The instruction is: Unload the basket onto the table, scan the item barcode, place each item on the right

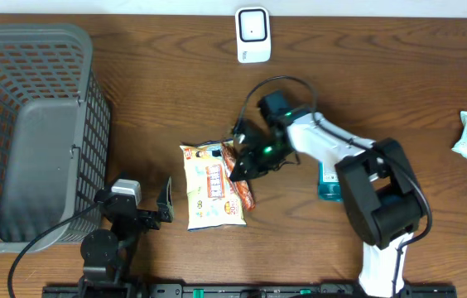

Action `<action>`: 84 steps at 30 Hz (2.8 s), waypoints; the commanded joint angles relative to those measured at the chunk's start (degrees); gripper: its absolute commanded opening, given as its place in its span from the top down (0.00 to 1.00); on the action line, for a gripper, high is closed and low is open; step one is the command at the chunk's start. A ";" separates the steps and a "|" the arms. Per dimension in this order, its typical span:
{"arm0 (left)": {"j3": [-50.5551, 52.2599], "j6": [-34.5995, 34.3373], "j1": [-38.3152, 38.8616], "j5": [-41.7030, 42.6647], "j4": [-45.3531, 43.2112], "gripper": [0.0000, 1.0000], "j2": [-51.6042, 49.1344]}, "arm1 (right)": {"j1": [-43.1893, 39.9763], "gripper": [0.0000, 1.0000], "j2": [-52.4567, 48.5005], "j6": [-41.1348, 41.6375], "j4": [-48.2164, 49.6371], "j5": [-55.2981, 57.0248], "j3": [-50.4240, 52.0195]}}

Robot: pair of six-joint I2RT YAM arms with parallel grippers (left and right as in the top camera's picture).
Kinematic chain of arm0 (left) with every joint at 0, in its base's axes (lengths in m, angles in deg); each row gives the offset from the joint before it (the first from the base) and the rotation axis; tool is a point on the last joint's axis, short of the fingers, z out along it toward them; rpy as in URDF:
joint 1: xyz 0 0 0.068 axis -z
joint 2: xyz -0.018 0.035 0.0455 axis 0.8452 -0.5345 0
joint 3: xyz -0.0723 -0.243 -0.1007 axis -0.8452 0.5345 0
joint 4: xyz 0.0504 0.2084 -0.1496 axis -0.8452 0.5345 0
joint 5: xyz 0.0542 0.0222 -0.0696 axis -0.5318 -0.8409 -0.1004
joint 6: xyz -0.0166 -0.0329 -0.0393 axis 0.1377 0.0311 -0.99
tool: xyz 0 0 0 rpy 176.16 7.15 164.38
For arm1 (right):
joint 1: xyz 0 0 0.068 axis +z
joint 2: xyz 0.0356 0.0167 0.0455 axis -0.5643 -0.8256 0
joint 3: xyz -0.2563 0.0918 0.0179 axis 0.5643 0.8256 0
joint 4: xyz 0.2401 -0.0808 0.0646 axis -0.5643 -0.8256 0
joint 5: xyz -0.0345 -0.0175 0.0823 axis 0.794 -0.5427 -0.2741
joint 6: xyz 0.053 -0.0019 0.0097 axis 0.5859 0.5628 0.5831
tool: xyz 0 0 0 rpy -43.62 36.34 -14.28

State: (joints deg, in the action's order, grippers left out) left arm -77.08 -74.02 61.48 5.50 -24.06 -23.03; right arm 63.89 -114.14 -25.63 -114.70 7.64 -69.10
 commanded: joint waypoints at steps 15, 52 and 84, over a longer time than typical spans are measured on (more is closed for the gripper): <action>0.92 0.76 -0.24 -0.11 1.40 0.02 0.31 | 6.60 0.05 4.81 9.27 -12.04 29.77 -13.44; 0.92 0.76 -0.24 -0.11 1.40 0.02 0.31 | 26.05 0.16 4.74 28.74 -16.33 64.06 -9.29; 0.92 0.76 -0.24 -0.11 1.40 0.02 0.31 | 29.18 0.23 2.86 29.33 -14.47 65.85 -4.22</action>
State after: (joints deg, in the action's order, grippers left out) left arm -77.10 -74.02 61.48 5.52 -24.04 -23.03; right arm 92.76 -110.12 2.63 -129.12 71.62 -73.95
